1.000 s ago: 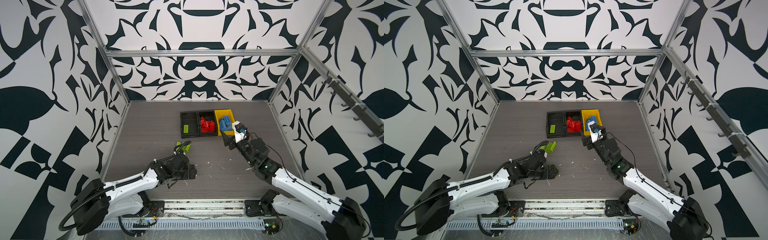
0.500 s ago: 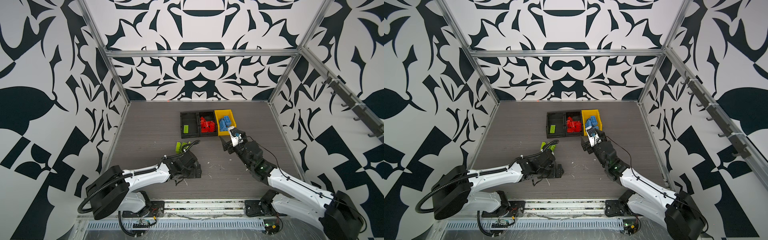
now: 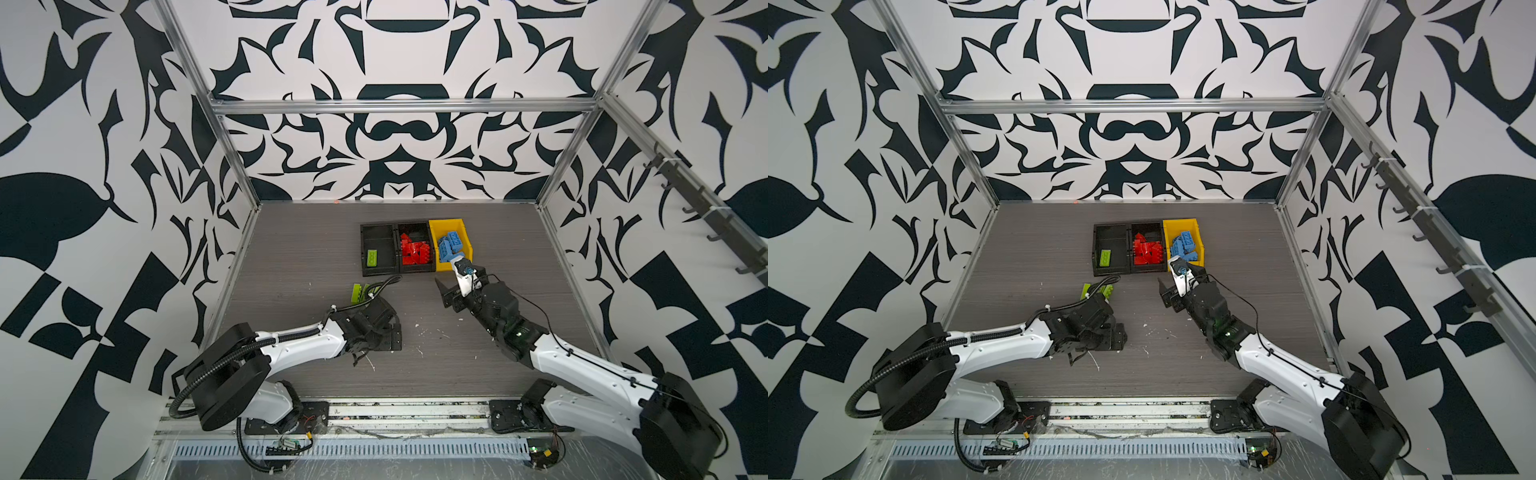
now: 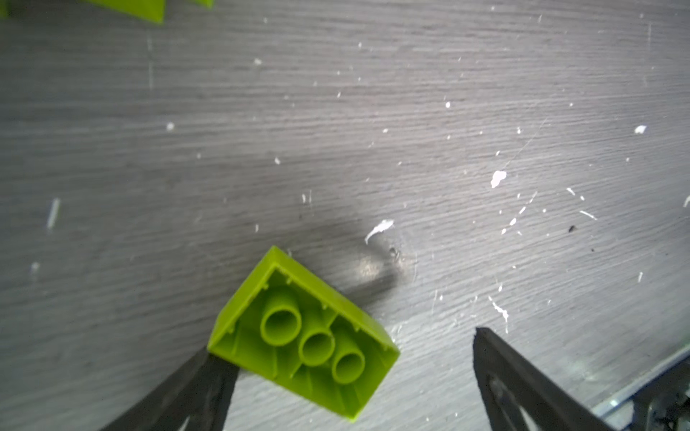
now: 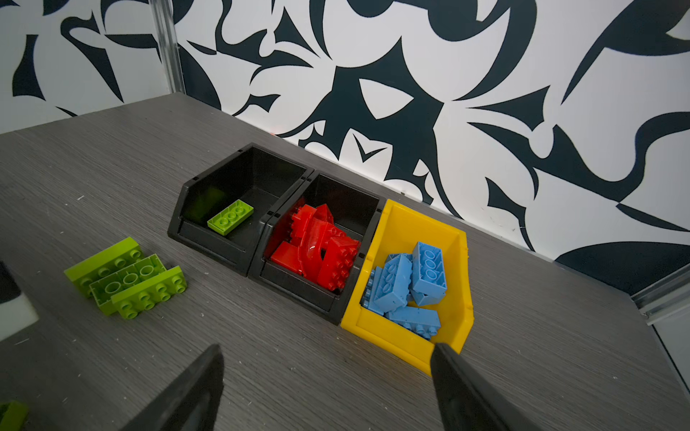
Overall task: Sort the legos into containers by color
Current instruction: Pick up the lego from the middle-left of the table.
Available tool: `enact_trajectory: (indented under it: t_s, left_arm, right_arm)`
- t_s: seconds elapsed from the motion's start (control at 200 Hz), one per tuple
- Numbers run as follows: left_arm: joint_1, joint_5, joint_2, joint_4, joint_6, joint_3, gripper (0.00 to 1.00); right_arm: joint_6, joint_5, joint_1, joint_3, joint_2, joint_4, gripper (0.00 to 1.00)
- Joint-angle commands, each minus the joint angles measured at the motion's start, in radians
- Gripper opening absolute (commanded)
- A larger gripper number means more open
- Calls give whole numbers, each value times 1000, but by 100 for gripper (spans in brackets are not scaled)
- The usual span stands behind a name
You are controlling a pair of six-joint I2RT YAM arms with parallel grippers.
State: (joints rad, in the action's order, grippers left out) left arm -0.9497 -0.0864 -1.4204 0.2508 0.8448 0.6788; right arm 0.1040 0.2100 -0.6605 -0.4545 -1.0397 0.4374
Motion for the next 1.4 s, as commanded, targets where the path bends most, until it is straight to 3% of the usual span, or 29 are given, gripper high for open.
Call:
enact_trajectory:
  t_s: [0.0, 0.265, 0.585, 0.72, 1.395]
  left_arm:
    - [3, -9, -43, -8, -65, 64, 100]
    - [3, -22, -137, 13, -157, 149, 100]
    - [2, -53, -120, 165, -193, 155, 89]
    - [1, -59, -107, 178, -202, 142, 86]
    - [-4, -40, -181, 153, -232, 174, 51]
  right_arm:
    - [-24, -7, 2, -16, -14, 18, 89]
    - [-49, 10, 3, -8, -18, 22, 89]
    - [-46, 25, 3, -29, -73, 7, 89]
    - [-43, 12, 2, -41, -98, -2, 97]
    - [-46, -8, 2, -46, -124, -3, 97]
